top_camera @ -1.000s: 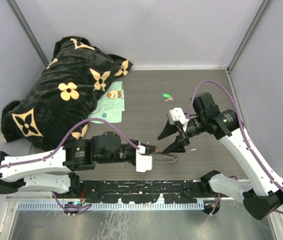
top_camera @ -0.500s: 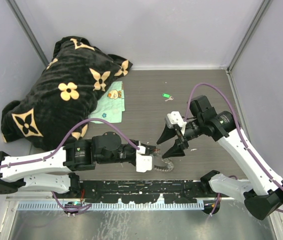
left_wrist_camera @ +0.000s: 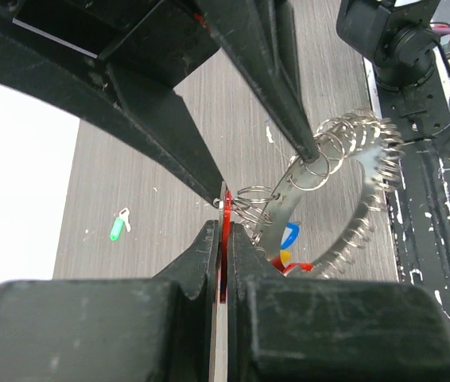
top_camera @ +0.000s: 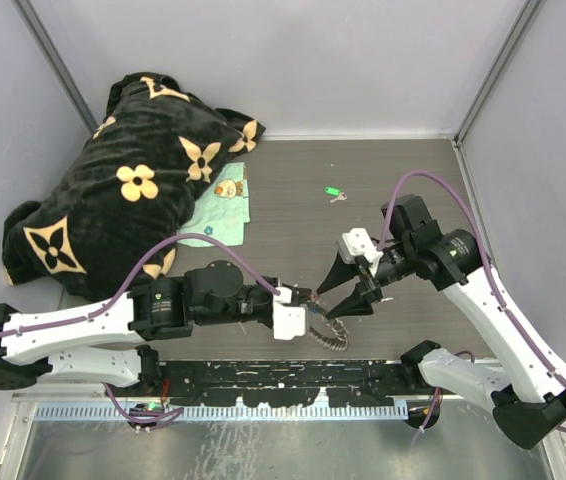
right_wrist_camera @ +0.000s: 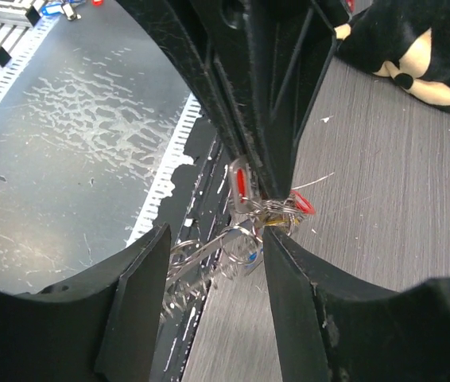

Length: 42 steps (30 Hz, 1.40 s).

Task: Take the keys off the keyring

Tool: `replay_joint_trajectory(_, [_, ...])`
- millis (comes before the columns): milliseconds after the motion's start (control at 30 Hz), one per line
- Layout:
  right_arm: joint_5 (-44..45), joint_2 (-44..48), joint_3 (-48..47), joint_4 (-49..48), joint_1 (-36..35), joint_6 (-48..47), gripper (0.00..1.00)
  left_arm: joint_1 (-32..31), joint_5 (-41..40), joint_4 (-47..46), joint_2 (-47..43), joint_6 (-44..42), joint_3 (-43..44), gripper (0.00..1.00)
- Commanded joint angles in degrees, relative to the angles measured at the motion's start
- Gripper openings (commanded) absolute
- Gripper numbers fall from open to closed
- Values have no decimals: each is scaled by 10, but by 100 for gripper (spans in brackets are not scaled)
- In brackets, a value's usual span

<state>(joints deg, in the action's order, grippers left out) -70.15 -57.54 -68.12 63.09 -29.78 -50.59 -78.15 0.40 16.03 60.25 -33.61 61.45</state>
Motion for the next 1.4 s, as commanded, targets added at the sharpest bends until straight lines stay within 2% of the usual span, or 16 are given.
replay_joint_trajectory(0, [6,22,1,-7,-3,11,55,17,12,-71,-8,10,3,0])
replay_joint_trajectory(400, [24,34,8,-43,12,48,44,58,45,-74,-11,16,-9,0])
replay_joint_trajectory(500, [65,20,-12,-79,29,85,35,70,60,-73,-10,12,-9,0])
replay_joint_trajectory(633, [98,-7,-43,-90,46,84,24,86,83,-73,-12,10,-11,0])
replay_joint_trajectory(800, [172,-17,-4,-153,49,109,14,96,99,-69,-17,7,-9,0])
replay_joint_trajectory(900, [154,-13,27,-170,49,112,11,98,103,-69,-19,6,-10,0])
replay_joint_trajectory(1167, [78,-8,51,-175,46,121,10,102,100,-84,-13,8,-14,0])
replay_joint_trajectory(1367, [54,0,67,-181,44,128,11,107,102,-92,-5,12,-13,0])
